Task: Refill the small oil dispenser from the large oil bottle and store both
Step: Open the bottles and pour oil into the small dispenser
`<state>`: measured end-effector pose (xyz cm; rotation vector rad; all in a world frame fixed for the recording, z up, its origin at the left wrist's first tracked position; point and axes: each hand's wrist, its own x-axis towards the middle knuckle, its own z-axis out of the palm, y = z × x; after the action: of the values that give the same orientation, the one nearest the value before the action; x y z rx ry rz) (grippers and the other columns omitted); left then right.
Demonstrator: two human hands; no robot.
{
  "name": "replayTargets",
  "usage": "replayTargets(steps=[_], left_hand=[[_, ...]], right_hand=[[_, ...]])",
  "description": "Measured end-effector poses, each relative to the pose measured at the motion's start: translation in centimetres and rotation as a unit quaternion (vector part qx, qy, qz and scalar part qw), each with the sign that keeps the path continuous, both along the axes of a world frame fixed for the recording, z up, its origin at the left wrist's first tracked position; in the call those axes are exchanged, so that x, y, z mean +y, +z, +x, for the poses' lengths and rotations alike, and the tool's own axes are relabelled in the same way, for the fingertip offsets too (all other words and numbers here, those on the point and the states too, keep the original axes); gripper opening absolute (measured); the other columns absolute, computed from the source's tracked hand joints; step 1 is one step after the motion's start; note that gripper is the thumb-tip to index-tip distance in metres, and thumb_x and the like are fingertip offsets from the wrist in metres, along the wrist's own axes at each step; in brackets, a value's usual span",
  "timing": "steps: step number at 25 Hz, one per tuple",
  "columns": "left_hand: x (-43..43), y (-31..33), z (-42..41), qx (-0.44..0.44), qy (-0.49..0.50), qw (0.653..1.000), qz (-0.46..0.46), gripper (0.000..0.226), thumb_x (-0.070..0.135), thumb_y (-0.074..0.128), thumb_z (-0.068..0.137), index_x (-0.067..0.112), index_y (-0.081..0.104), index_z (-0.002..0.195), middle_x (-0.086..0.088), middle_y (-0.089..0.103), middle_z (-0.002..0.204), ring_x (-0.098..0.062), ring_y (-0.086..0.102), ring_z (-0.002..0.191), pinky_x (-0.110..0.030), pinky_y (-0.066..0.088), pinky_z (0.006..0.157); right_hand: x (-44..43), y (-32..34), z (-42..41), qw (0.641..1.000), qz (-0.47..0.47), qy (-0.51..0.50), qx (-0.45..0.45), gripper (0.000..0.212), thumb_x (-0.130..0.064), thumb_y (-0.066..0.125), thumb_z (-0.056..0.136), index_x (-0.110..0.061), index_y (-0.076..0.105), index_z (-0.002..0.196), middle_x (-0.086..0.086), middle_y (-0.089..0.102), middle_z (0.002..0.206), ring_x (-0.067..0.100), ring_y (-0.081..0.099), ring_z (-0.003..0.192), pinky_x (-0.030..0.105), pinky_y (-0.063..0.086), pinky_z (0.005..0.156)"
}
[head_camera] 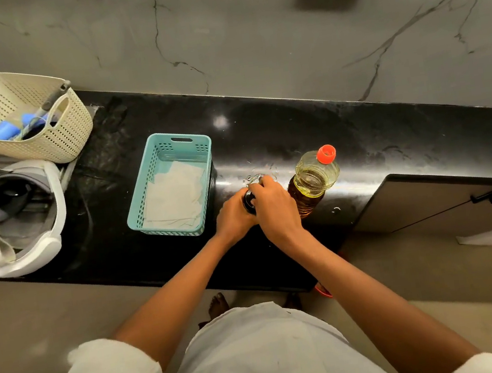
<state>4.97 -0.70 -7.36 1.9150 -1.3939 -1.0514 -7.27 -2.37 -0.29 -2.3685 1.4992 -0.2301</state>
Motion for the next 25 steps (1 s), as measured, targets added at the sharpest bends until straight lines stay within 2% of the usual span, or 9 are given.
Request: replayTargets(steps=[4,7,10,13,16,18,20,23,25], left_hand=[[2.1,-0.5,-0.5,-0.001,0.010,1.000,-0.003,0.055,0.058,0.064,0.066,0.039,0.063,0.118,0.013,0.078,0.097,-0.017,0.076,0.094,-0.044,0.061,0.076],[2.2,-0.4,-0.5,-0.004,0.005,1.000,-0.005,0.048,0.053,0.070,0.074,0.039,0.063,0.119,0.016,0.077,0.097,-0.015,0.075,0.094,-0.039,0.058,0.073],[2.2,-0.2,-0.3,-0.003,0.001,1.000,-0.006,0.039,0.056,0.071,0.073,0.040,0.061,0.107,0.017,0.074,0.090,-0.015,0.073,0.089,-0.034,0.049,0.066],[2.0,-0.5,-0.2,-0.004,0.008,1.000,0.000,0.045,0.063,0.070,0.067,0.040,0.063,0.105,0.015,0.075,0.089,-0.016,0.074,0.089,-0.037,0.055,0.069],[2.0,-0.9,-0.2,-0.016,0.014,1.000,-0.003,0.055,0.058,0.082,0.069,0.041,0.065,0.118,0.015,0.078,0.099,-0.016,0.075,0.098,-0.040,0.060,0.081],[1.9,-1.1,-0.1,-0.020,0.018,1.000,-0.003,0.066,0.058,0.088,0.068,0.042,0.064,0.127,0.014,0.078,0.109,-0.015,0.074,0.106,-0.041,0.059,0.087],[1.7,-1.3,-0.1,-0.027,0.025,0.999,0.001,0.071,0.055,0.092,0.066,0.041,0.063,0.130,0.013,0.078,0.114,-0.017,0.073,0.111,-0.043,0.059,0.091],[1.7,-1.7,-0.1,-0.029,0.028,0.999,0.007,0.077,0.054,0.095,0.062,0.041,0.062,0.131,0.014,0.078,0.115,-0.016,0.073,0.112,-0.046,0.059,0.095],[1.7,-1.8,-0.1,-0.030,0.027,0.999,0.007,0.078,0.054,0.094,0.061,0.042,0.062,0.131,0.016,0.078,0.114,-0.015,0.073,0.112,-0.045,0.059,0.095]], right_hand=[[1.9,-0.7,-0.2,1.000,-0.012,-0.007,-0.020,0.019,-0.009,0.065,0.102,-0.009,0.067,0.121,0.007,0.058,0.112,0.028,0.060,0.100,0.037,0.048,0.064],[1.7,-0.8,-0.2,0.999,-0.021,-0.010,-0.026,0.018,-0.007,0.065,0.100,-0.009,0.069,0.118,0.007,0.058,0.110,0.029,0.062,0.098,0.037,0.049,0.064],[1.1,-0.5,-0.3,0.999,-0.016,-0.005,-0.035,0.016,-0.010,0.067,0.099,-0.008,0.070,0.115,0.007,0.059,0.106,0.032,0.064,0.095,0.040,0.050,0.066],[1.4,0.6,-1.3,0.986,-0.046,-0.025,-0.156,0.021,-0.026,0.075,0.096,-0.010,0.071,0.111,0.003,0.066,0.102,0.022,0.068,0.089,0.037,0.057,0.071],[3.7,1.2,-3.5,0.930,-0.017,-0.133,-0.343,0.025,-0.030,0.085,0.090,-0.013,0.068,0.096,-0.008,0.069,0.087,0.006,0.067,0.078,0.018,0.053,0.068],[6.0,0.2,-5.1,0.898,0.022,-0.196,-0.392,0.029,-0.029,0.089,0.087,-0.014,0.065,0.088,-0.008,0.068,0.079,0.008,0.065,0.070,0.019,0.051,0.063],[8.0,-2.1,-6.6,0.901,0.046,-0.206,-0.378,0.031,-0.029,0.090,0.086,-0.017,0.062,0.083,-0.008,0.067,0.075,0.012,0.064,0.066,0.026,0.053,0.059],[9.3,-6.2,-8.2,0.932,0.053,-0.194,-0.301,0.031,-0.028,0.090,0.084,-0.021,0.060,0.077,-0.011,0.064,0.073,0.011,0.062,0.068,0.037,0.054,0.058],[9.3,-8.0,-8.5,0.952,0.040,-0.170,-0.250,0.029,-0.025,0.087,0.083,-0.021,0.059,0.076,-0.010,0.061,0.072,0.011,0.059,0.069,0.039,0.052,0.058]])
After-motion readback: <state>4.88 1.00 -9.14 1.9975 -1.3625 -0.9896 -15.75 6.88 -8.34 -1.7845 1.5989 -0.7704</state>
